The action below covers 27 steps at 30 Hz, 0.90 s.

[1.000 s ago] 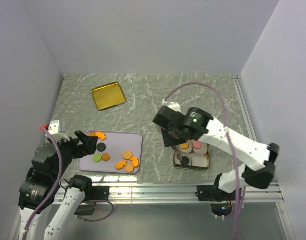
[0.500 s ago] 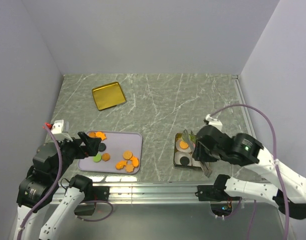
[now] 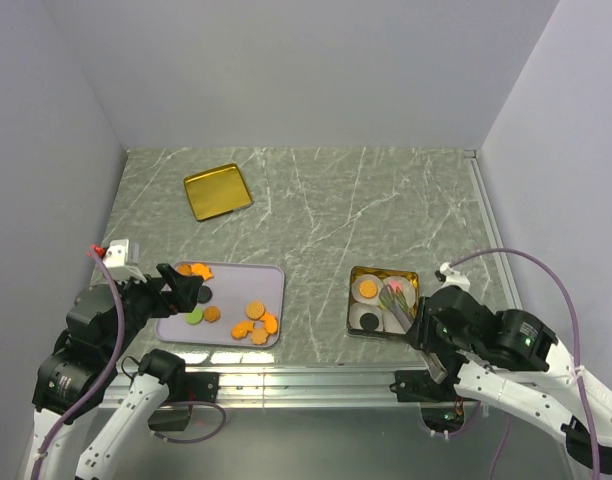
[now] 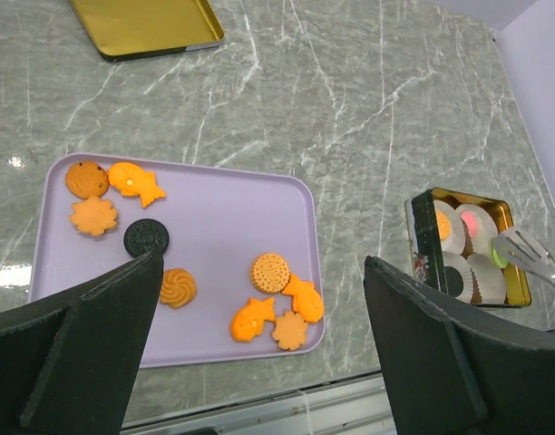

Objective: Pack the cookies

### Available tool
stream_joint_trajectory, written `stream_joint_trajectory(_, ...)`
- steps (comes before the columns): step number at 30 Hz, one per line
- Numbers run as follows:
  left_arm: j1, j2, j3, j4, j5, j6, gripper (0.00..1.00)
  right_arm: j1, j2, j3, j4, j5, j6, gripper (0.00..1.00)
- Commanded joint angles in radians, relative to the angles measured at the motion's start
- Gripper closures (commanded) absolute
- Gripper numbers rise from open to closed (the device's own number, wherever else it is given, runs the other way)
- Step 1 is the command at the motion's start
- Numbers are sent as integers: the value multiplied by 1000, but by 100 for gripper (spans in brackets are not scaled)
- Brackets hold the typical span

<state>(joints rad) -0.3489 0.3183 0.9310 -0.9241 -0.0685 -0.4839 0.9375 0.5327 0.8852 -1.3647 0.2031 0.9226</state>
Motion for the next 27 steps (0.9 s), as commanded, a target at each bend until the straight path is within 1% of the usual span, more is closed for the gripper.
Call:
stream_joint_trajectory(1,-5,15,8,24,-13,2,1,-8,-80,-28,-86,4,-4,62)
stream_joint_trajectory(4,-9,16,8,24,-14,2,1,-9,-121,-29,-86,16,-1,68)
stream_joint_trajectory(7,-12,19,8,24,-16,2,1,-12,-114,-28,-89,15,5,68)
stream_joint_trajectory(11,-13,25,8,24,-16,2,1,-16,-108,-26,-88,7,5,58)
stream_joint_trajectory(13,-15,25,8,24,-17,1,1,-19,-126,-25,-89,-5,-8,55)
stream_joint_trajectory(17,-18,25,8,24,-19,1,2,-19,-172,-25,-91,-36,-22,43)
stream_joint_trajectory(20,-18,30,8,24,-19,1,2,-19,-188,-25,-90,-31,-13,41)
stream_joint_trajectory(27,-18,31,9,21,-20,1,2,-20,-166,-23,-89,-22,-19,40)
